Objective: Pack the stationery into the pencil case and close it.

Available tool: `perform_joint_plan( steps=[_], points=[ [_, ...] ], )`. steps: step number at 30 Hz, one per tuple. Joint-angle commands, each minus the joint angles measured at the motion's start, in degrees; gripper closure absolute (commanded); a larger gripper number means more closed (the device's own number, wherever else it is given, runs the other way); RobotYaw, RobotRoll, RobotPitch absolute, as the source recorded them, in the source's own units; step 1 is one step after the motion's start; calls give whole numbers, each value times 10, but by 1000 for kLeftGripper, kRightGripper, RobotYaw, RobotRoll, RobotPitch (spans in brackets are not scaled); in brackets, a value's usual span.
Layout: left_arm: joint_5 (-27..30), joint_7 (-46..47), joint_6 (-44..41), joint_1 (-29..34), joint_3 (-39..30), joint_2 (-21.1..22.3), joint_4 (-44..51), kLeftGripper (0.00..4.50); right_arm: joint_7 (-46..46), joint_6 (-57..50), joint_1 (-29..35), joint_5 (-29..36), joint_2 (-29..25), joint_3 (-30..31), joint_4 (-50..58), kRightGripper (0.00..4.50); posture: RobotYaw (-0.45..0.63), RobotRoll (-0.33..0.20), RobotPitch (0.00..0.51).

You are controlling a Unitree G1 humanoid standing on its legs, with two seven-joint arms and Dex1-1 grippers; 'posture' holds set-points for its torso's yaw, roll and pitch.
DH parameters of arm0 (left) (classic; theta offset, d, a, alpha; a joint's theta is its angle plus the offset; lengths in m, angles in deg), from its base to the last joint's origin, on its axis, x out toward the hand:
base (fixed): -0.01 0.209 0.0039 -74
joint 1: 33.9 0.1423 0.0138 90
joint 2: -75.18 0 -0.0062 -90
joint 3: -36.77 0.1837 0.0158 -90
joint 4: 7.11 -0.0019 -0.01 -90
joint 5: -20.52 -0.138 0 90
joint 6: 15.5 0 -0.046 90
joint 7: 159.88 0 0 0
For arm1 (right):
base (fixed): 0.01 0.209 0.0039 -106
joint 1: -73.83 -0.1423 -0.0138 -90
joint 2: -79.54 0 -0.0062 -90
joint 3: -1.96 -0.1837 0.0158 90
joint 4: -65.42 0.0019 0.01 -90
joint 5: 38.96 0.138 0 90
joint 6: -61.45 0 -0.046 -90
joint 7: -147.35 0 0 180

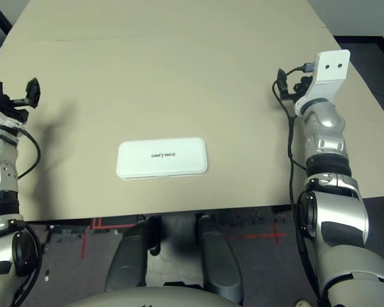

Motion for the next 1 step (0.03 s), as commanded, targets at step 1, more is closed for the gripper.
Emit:
perform_joint_plan(
  steps=[1],
  points=[
    [-2, -4, -2, 0, 1, 8, 15, 11, -3, 9, 7, 5, 0, -10, 8, 0, -15, 0, 295]
  ],
)
